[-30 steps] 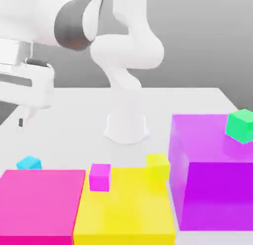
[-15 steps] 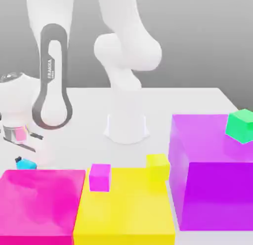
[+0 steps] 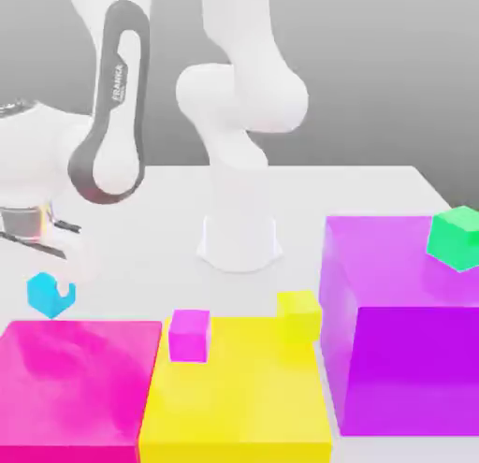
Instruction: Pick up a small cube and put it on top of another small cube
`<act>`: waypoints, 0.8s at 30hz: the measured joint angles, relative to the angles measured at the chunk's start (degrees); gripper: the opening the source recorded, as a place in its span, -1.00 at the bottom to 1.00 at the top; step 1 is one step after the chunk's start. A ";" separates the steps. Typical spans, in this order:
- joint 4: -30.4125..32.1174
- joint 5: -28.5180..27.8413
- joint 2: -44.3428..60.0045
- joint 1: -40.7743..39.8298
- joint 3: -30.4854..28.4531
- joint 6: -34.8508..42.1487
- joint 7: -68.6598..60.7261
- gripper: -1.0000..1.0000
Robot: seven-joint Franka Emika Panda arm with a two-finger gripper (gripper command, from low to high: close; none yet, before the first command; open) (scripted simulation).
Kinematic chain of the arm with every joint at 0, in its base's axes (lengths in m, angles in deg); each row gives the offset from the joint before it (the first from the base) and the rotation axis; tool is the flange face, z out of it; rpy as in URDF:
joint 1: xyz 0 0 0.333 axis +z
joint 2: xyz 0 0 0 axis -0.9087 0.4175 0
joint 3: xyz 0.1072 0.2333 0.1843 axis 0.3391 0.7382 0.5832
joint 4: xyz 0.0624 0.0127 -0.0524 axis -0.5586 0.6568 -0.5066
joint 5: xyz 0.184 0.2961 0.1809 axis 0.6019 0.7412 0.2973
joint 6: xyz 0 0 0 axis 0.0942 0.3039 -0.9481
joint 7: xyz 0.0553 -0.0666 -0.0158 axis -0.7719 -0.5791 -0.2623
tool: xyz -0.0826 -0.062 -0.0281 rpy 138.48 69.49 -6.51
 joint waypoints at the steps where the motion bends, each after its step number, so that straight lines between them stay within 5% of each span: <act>1: 0.19 -1.00 -1.02 -0.62 0.73 0.77 -0.38 -1.00; 10: 1.84 -4.26 -9.52 8.04 9.20 7.51 -8.29 -1.00; 24: 4.44 -1.32 -22.32 26.40 18.42 17.81 -26.36 -1.00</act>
